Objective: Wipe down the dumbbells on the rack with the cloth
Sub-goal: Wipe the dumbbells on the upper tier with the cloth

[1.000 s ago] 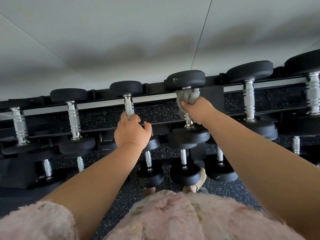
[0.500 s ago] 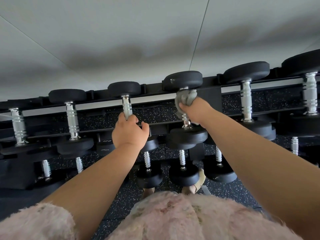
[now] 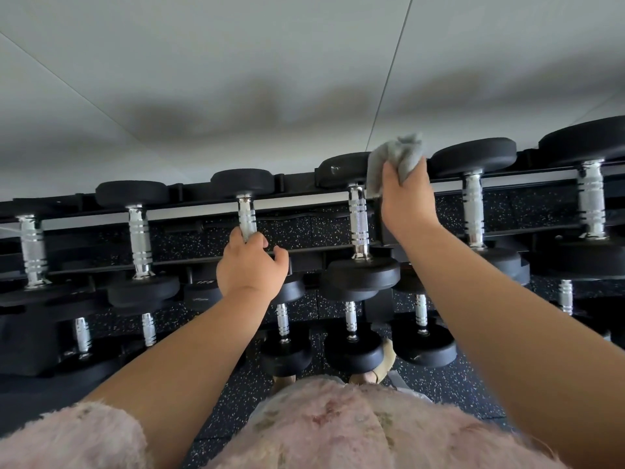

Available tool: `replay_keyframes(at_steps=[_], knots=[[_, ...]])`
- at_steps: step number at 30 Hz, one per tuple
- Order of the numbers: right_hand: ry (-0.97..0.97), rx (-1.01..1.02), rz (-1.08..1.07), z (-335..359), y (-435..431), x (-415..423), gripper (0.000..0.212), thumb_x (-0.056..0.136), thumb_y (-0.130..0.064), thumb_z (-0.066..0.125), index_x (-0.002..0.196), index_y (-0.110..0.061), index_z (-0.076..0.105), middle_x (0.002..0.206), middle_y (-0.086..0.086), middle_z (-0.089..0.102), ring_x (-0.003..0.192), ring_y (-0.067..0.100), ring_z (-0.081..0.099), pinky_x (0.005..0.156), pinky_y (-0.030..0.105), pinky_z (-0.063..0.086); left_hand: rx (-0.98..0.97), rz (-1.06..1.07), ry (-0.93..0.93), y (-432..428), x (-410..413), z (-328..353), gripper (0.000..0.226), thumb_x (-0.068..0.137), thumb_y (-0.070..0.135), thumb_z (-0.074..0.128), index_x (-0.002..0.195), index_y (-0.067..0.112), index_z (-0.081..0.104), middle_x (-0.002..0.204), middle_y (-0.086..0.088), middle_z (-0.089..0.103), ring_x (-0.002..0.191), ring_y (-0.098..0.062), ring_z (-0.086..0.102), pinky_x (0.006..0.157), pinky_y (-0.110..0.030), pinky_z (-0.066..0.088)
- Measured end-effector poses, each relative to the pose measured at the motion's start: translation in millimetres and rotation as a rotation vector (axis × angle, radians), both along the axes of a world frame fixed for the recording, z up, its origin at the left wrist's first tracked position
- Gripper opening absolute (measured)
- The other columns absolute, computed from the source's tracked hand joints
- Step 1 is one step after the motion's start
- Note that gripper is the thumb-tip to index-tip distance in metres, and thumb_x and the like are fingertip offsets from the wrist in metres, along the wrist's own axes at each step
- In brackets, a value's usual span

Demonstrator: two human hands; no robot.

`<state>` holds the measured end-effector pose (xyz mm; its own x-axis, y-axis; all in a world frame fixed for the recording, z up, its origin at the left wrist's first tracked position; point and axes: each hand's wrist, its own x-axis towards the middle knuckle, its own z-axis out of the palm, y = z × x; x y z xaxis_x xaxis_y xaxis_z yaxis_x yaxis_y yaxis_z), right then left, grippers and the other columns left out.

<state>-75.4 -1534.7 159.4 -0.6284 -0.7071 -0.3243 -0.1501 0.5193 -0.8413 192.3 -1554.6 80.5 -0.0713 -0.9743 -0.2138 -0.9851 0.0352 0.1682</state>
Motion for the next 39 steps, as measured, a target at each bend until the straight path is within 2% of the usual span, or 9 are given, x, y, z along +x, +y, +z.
replay_keyframes(at_steps=[3, 6, 12, 16, 19, 27, 29, 34, 39], knots=[[0.231, -0.002, 0.263, -3.1, -19.6, -2.3, 0.042, 0.102, -0.051, 0.042, 0.130, -0.022, 0.051, 0.124, 0.002, 0.060, 0.106, 0.015, 0.062, 0.089, 0.030, 0.058, -0.004, 0.002, -0.001, -0.3, -0.6, -0.3, 0.034, 0.090, 0.051, 0.056, 0.104, 0.024, 0.069, 0.118, 0.002, 0.052, 0.090, -0.022, 0.055, 0.065, -0.035, 0.046], [0.576, 0.003, 0.523, -11.4, -29.7, 16.2, 0.056, 0.104, -0.053, 0.043, 0.147, -0.018, 0.046, 0.145, 0.009, 0.048, 0.138, 0.030, 0.041, 0.120, 0.050, 0.031, 0.000, -0.001, -0.010, -0.7, -1.1, 0.3, 0.033, 0.091, 0.050, 0.056, 0.104, 0.023, 0.069, 0.121, 0.001, 0.053, 0.091, -0.023, 0.056, 0.065, -0.034, 0.043], [0.861, 0.031, 0.695, -9.1, -33.9, 19.0, 0.054, 0.103, -0.059, 0.041, 0.146, -0.028, 0.050, 0.150, 0.005, 0.047, 0.142, 0.029, 0.037, 0.118, 0.049, 0.031, 0.007, -0.002, -0.016, -0.2, -0.6, 0.7, 0.033, 0.091, 0.050, 0.056, 0.105, 0.023, 0.069, 0.123, 0.000, 0.053, 0.091, -0.022, 0.055, 0.065, -0.034, 0.041], [0.578, 0.046, 0.420, -11.5, -27.8, -2.3, 0.045, 0.100, -0.051, 0.044, 0.130, -0.021, 0.060, 0.132, 0.003, 0.056, 0.124, 0.026, 0.049, 0.104, 0.049, 0.049, -0.002, -0.004, -0.013, -0.9, -1.0, 0.6, 0.033, 0.090, 0.050, 0.056, 0.105, 0.023, 0.069, 0.121, 0.001, 0.053, 0.089, -0.020, 0.051, 0.065, -0.033, 0.041], [0.514, 0.008, 0.341, -11.3, -33.5, 4.6, 0.041, 0.098, -0.043, 0.048, 0.136, -0.028, 0.053, 0.131, 0.003, 0.054, 0.121, 0.025, 0.048, 0.105, 0.044, 0.046, 0.002, -0.001, -0.011, -0.3, -1.0, 0.8, 0.033, 0.091, 0.050, 0.057, 0.105, 0.023, 0.069, 0.123, 0.000, 0.053, 0.091, -0.021, 0.053, 0.066, -0.034, 0.042], [1.112, 0.041, 0.849, -16.5, -56.8, 31.6, 0.037, 0.087, -0.035, 0.070, 0.122, -0.025, 0.068, 0.129, 0.006, 0.059, 0.121, 0.034, 0.053, 0.107, 0.053, 0.039, 0.012, -0.008, -0.035, -1.3, -1.4, 2.2, 0.032, 0.092, 0.050, 0.056, 0.105, 0.023, 0.068, 0.124, 0.000, 0.052, 0.093, -0.023, 0.056, 0.066, -0.034, 0.044], [1.071, 0.058, 0.770, -12.7, -54.9, 21.6, 0.034, 0.094, -0.040, 0.061, 0.122, -0.022, 0.067, 0.125, 0.006, 0.061, 0.117, 0.033, 0.055, 0.105, 0.051, 0.043, 0.012, -0.008, -0.036, -0.9, -1.4, 2.5, 0.032, 0.092, 0.050, 0.056, 0.105, 0.023, 0.068, 0.125, -0.001, 0.052, 0.094, -0.024, 0.057, 0.066, -0.034, 0.043], [0.596, 0.137, 0.285, -5.4, -49.6, 3.8, 0.032, 0.101, -0.042, 0.046, 0.113, -0.015, 0.059, 0.113, 0.006, 0.058, 0.102, 0.031, 0.058, 0.084, 0.051, 0.056, 0.013, -0.011, -0.044, -1.6, -1.4, 2.3, 0.033, 0.091, 0.050, 0.055, 0.106, 0.024, 0.068, 0.130, -0.002, 0.053, 0.096, -0.024, 0.058, 0.066, -0.035, 0.047], [0.915, 0.053, 0.659, -8.6, -52.4, 21.7, 0.038, 0.093, -0.040, 0.058, 0.128, -0.026, 0.062, 0.134, 0.005, 0.056, 0.123, 0.031, 0.052, 0.105, 0.052, 0.044, 0.012, -0.009, -0.049, -0.5, -1.9, 1.8, 0.033, 0.091, 0.050, 0.056, 0.106, 0.024, 0.069, 0.134, -0.003, 0.053, 0.094, -0.025, 0.058, 0.065, -0.034, 0.046]])
